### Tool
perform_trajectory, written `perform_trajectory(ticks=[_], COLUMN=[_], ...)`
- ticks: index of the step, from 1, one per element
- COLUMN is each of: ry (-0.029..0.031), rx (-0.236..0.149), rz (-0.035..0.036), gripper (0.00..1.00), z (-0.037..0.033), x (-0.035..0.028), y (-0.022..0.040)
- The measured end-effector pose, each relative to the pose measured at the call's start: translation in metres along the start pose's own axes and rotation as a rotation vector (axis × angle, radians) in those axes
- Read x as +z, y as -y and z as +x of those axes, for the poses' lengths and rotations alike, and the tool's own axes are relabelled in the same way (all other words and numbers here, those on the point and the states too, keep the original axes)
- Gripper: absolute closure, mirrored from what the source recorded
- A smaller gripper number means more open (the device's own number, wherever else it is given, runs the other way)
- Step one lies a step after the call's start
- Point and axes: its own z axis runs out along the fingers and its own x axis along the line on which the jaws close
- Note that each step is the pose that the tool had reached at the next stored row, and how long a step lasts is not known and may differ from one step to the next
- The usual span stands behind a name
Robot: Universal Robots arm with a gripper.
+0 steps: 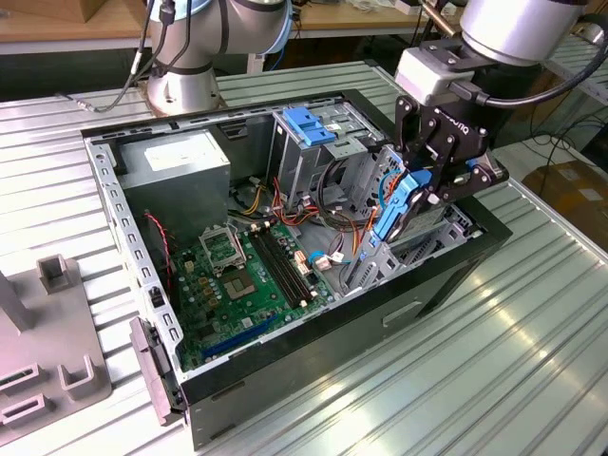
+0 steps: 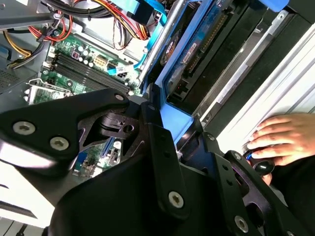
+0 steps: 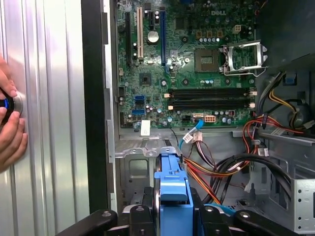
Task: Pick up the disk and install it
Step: 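Insert the disk into the insertion slot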
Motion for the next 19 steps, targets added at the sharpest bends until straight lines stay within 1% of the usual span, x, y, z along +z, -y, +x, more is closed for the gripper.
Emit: perform_trajectory(ticks=[5,8,11,16,19], ry=[0.0000,-0.0002,-0.0001,-0.0001,-0.0003], rx=[0.000,0.000,0.000,0.000,0.000], rz=[0.0000,0.0000,0.0000,0.0000,0.0000], gripper=[0.63,0.63,0.63,0.63,0.63], z=[0.0004,0.0007,0.0011,0.0013,0.0014], x=[0.0084,0.0147,0.0193,0.0256,0.0266], y=[-0.0003,-0.0005,-0.0006,-0.0008,-0.0009])
